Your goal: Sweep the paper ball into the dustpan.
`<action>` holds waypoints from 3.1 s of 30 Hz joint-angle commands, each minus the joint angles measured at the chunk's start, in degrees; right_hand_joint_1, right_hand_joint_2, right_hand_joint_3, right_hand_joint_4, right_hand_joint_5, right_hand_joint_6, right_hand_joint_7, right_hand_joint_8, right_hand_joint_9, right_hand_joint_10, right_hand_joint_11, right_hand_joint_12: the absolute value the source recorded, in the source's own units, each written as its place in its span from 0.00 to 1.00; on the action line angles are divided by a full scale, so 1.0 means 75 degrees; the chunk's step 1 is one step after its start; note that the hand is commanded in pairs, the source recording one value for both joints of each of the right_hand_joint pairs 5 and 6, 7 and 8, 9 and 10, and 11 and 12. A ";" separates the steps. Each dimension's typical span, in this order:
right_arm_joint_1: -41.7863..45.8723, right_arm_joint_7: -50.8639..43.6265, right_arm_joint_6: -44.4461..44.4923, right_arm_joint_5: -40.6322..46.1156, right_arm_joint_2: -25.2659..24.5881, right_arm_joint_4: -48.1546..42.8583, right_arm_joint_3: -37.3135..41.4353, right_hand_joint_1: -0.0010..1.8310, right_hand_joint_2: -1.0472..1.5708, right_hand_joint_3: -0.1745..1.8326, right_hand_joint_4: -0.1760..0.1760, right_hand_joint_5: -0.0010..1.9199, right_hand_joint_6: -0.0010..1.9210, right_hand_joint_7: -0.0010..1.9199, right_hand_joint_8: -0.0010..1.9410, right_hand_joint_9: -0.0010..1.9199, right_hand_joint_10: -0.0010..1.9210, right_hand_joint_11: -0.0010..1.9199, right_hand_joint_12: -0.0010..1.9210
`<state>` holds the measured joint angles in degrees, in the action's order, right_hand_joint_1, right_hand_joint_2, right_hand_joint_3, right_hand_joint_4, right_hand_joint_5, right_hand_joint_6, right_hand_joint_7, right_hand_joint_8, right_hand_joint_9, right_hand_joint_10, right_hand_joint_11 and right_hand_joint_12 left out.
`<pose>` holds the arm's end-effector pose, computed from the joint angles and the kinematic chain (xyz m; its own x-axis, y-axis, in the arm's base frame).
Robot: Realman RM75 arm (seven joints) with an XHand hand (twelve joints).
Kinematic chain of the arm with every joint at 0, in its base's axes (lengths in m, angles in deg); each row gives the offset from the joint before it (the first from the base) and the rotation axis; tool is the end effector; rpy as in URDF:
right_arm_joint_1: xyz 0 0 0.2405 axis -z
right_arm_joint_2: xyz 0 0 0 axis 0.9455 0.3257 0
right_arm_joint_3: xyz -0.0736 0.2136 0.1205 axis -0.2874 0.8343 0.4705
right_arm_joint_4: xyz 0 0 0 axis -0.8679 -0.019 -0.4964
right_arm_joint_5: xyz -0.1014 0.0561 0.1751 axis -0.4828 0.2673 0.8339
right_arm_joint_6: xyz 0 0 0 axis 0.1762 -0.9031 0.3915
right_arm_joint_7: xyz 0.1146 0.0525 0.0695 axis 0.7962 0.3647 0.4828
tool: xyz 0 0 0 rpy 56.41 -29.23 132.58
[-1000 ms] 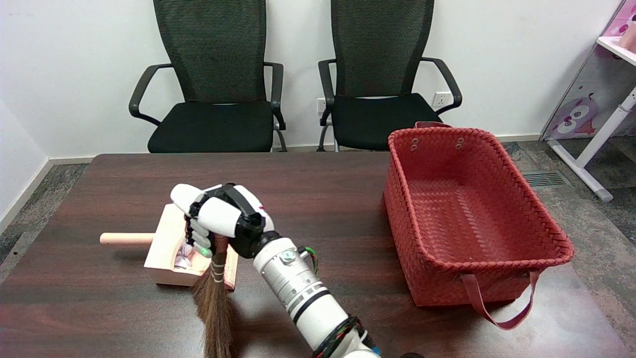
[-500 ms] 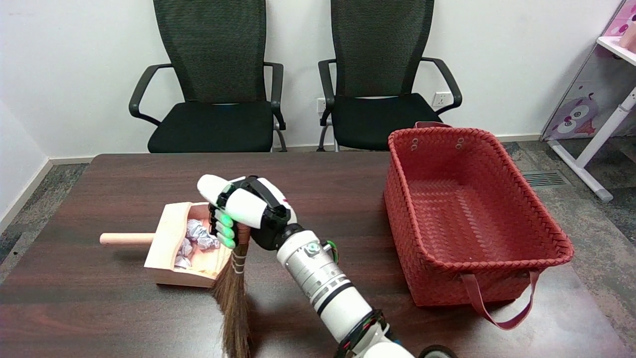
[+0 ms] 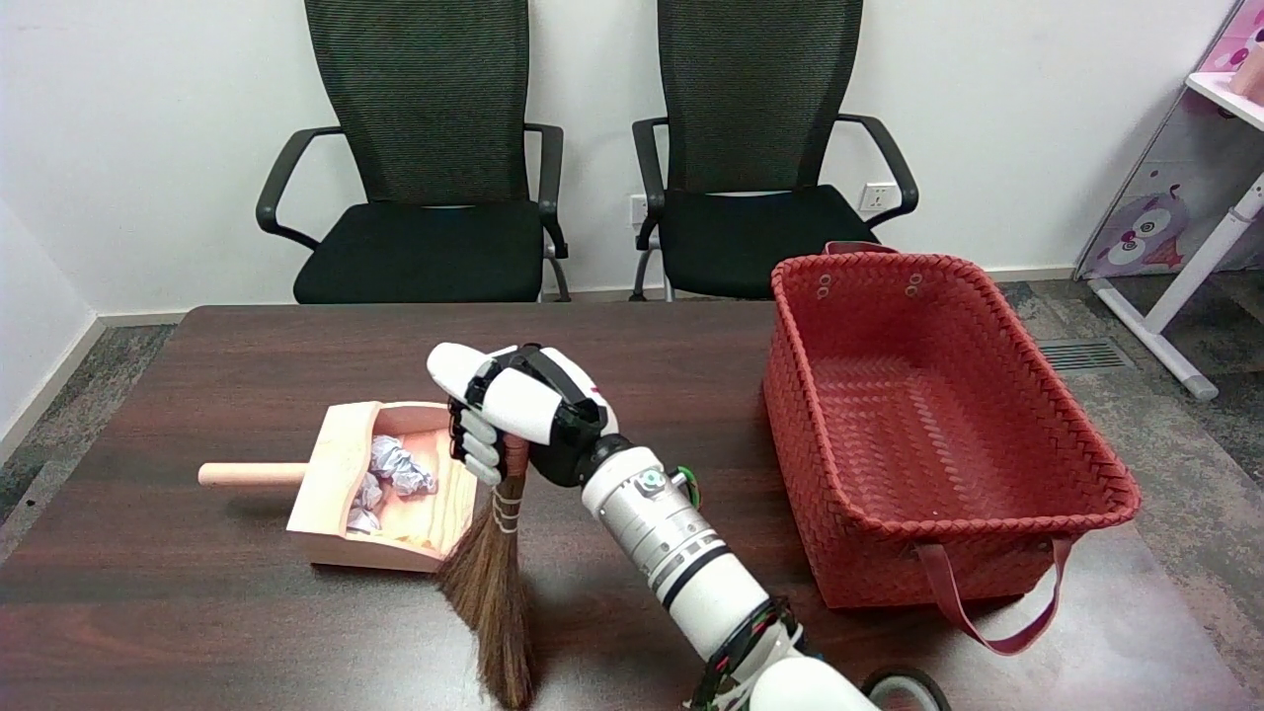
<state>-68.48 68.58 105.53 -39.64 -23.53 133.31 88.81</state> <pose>-0.2486 -0.2978 0.1019 -0.2923 -0.2776 0.9152 -0.9505 -0.0216 -0.3101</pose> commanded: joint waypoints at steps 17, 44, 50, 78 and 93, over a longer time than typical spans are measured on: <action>-0.1435 -0.0006 -0.0882 0.0945 0.1106 0.0185 0.0148 0.57 1.00 0.53 0.57 1.00 1.00 1.00 0.99 1.00 1.00 1.00 1.00; -0.1071 -0.3584 0.1303 0.1518 0.1664 0.2560 0.0604 0.57 1.00 0.60 0.60 1.00 1.00 1.00 0.99 1.00 1.00 1.00 1.00; -0.0642 -0.6497 0.1760 0.1543 0.1279 0.2582 0.0418 0.58 1.00 0.50 0.59 1.00 1.00 1.00 0.99 1.00 1.00 1.00 1.00; -0.0172 -0.8189 0.2381 0.2152 0.0837 0.2910 -0.0362 0.58 1.00 0.41 0.58 1.00 1.00 1.00 0.99 1.00 1.00 1.00 1.00; 0.0227 -0.8220 0.2068 0.2152 -0.0564 0.1764 -0.0573 0.58 1.00 0.39 0.58 1.00 1.00 1.00 0.99 1.00 1.00 1.00 1.00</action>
<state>-69.21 9.24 122.46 -23.99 -18.75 153.77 86.52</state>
